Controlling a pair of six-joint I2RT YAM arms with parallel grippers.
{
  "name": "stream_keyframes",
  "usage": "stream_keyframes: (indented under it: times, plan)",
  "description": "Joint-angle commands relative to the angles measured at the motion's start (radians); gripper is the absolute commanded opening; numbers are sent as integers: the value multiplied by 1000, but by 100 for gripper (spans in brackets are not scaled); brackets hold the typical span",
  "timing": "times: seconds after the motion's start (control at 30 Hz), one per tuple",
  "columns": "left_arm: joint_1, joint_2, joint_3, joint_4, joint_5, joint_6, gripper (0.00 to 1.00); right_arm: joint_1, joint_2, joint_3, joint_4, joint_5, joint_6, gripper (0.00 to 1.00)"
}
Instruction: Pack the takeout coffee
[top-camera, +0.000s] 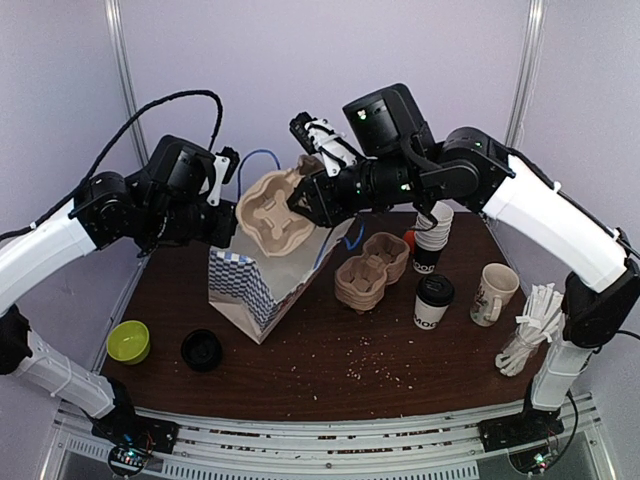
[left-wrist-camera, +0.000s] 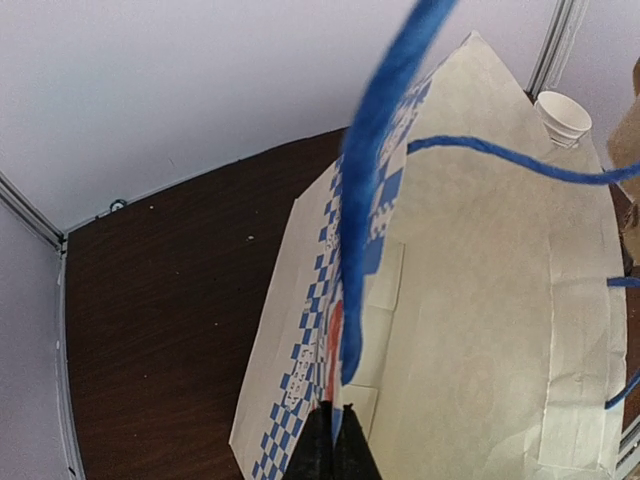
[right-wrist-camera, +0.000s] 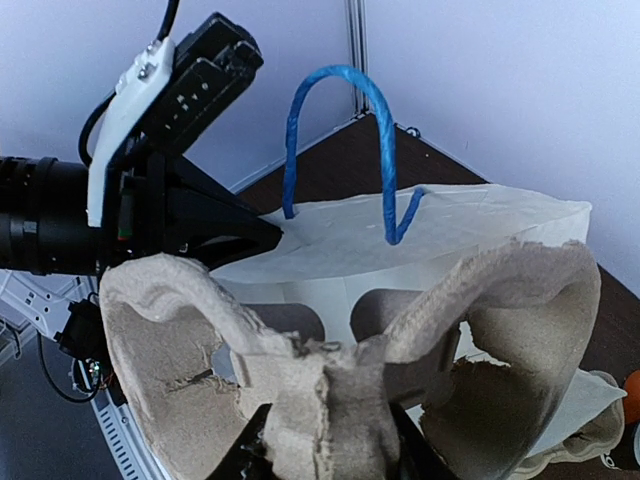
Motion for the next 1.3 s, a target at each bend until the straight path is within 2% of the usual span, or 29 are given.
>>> stream_keyframes:
  times: [0.0,0.47,0.77,0.93,1.1,1.27]
  plan:
    - [-2,-35,-17,58,18,-14,0,3,14,-23,58,-54,26,32]
    - [-3,-69,-63,79,59,-5,0,-25,88,-61,76,-43,32,31]
    - [-2,-88,-77,89,46,-19,0,-31,65,-197,95,12,12,31]
    - [-2,-85,-81,106,90,-26,0,-33,99,-178,82,65,11,31]
    - [-2,-85,-103,145,139,-65,0,-32,159,-129,62,102,16,31]
    - [-1,-74,-107,145,118,-165,0,-32,154,-157,104,101,22,31]
